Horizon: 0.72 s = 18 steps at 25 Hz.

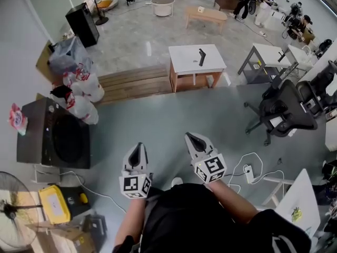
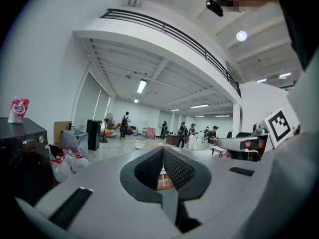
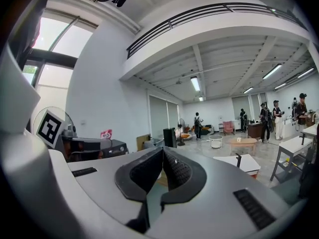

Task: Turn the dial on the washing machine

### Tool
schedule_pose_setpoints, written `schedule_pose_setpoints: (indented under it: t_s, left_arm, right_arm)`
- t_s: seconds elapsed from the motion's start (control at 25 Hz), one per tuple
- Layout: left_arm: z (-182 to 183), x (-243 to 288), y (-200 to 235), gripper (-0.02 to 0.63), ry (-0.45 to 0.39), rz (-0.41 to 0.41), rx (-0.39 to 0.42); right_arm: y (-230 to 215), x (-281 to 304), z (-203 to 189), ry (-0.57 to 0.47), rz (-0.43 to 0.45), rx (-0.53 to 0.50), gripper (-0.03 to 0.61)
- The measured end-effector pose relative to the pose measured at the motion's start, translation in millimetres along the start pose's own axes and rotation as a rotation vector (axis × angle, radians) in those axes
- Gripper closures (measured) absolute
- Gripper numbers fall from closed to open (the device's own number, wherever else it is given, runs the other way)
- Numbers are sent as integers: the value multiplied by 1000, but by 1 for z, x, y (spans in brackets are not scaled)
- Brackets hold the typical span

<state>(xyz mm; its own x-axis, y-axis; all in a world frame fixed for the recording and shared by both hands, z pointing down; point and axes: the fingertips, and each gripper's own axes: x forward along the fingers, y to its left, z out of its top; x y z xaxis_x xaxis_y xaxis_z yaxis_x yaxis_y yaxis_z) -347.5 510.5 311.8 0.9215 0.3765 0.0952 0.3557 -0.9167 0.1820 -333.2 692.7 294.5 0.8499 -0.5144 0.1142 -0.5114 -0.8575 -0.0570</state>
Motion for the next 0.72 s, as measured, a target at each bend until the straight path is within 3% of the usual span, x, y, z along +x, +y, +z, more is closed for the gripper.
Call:
schedule_pose_setpoints:
  t_s: [0.32, 0.4, 0.44, 0.52, 0.6, 0.72]
  left_arm:
    - [-4, -3, -12, 611, 0, -12, 2]
    - [-4, -2, -13, 610, -5, -7, 14]
    - [-6, -1, -14, 597, 0, -3, 16]
    - [-9, 1, -15, 474, 15, 1, 9]
    - [-12, 4, -15, 420, 23, 6, 6]
    - [-15, 5, -16, 394, 26, 11, 16]
  right_arm:
    - [-14, -17, -2, -14, -6, 12, 577]
    - [-19, -19, -1, -8, -15, 5, 545]
    - [-23, -21, -1, -3, -23, 7, 478]
    - [-31, -24, -5, 2, -41, 15, 390]
    - [-37, -27, -8, 7, -50, 18, 363]
    - [-42, -30, -12, 20, -43, 22, 353]
